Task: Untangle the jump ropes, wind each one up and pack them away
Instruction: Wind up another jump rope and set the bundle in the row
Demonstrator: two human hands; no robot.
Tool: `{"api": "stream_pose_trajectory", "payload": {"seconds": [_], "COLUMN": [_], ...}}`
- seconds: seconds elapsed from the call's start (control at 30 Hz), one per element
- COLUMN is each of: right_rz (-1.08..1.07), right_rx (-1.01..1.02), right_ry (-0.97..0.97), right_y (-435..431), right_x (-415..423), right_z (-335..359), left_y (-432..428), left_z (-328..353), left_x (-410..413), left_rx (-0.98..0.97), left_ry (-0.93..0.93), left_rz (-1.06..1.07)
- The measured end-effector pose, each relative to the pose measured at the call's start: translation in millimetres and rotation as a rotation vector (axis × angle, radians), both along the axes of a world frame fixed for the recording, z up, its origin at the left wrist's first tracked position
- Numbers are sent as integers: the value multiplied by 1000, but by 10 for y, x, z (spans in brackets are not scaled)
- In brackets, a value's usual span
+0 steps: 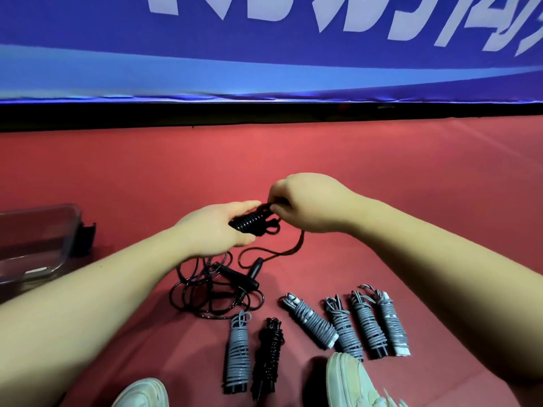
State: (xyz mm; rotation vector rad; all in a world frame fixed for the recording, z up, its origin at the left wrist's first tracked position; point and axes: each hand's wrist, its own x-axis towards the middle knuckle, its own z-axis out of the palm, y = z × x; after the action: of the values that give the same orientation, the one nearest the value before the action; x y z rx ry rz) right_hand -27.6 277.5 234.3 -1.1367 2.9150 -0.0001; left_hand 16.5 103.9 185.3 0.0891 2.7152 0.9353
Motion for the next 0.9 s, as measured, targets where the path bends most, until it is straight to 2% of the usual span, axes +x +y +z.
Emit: {"api": "stream_pose_trajectory", "payload": {"seconds": [0.07,0.13,0.2,0.3,0.4,0.53,0.67,0.77,0.9], "right_rz": [-33,-119,-170,-150,-140,-97,-13,58,33], "right_rx": [-132,-359,-504,-608,-617,-641,-597,-413,-134], "right_ry": [-79,-345,-582,-822,-962,-989,-934,-804,-553], "right_y": [-40,-19,19,85,131,216,283,298,306], "right_x": [29,32,14,-2,12,-11,-75,-130,-248], "right_z": [-26,-59,-124,-276,-440,-645,-603,-438,-296], "left_y": [-35,-86,-108,-66,-88,-190,-197,-167,22], "left_z": [-11,-5,8,-6,28,54,50,86,143], "left_x": [-16,-33,-31,6,7,-25,23,60,103], "left_rx": [101,215,304,485,740,1019,1075,929,554], "left_ry": [70,132,160,152,66,-57,-246,-362,-380], "left_rz": [81,145,178,210,290,173,-53,-210,-216]}}
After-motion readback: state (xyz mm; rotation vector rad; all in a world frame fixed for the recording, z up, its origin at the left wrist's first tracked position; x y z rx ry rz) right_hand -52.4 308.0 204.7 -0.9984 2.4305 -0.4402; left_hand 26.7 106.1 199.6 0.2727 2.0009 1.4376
